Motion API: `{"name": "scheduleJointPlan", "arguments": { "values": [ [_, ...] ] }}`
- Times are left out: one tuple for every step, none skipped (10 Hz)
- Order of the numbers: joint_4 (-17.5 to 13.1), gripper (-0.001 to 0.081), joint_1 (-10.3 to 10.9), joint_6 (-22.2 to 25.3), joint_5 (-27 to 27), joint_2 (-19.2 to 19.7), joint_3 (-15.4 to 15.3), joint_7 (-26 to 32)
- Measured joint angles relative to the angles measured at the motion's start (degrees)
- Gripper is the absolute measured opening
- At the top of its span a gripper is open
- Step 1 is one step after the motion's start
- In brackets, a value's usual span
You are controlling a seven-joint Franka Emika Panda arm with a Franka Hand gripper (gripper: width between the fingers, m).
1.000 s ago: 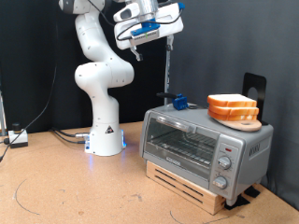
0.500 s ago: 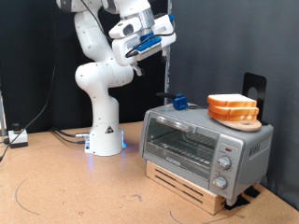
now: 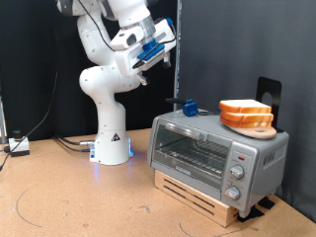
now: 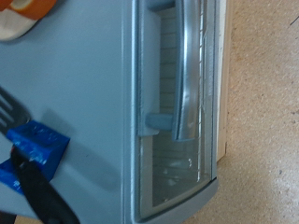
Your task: Make a piece of toast with the oven
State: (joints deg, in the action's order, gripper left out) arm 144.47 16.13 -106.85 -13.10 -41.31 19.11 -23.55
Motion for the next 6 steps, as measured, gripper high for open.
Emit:
{"name": "scheduleJointPlan", "arguments": {
  "values": [
    [0.98,0.0807,-0.32,-1.43,0.00,-0.04,-0.02,-0.55],
    [1.80,0.0807,-0.82,-2.19,0.00,-0.02,-0.16,-2.08],
    [2.09,0.0807,-1.25,-2.33,0.00,-0.03,-0.37,-3.52],
    [2.09,0.0807,-1.18,-2.32,0.00,-0.02,-0.33,-2.99],
    [2.43,0.0807,-0.99,-2.33,0.00,0.04,-0.25,-1.72],
    [4.16,0.0807,-0.92,-6.05,0.05,0.32,-0.58,-1.44]
  ]
}}
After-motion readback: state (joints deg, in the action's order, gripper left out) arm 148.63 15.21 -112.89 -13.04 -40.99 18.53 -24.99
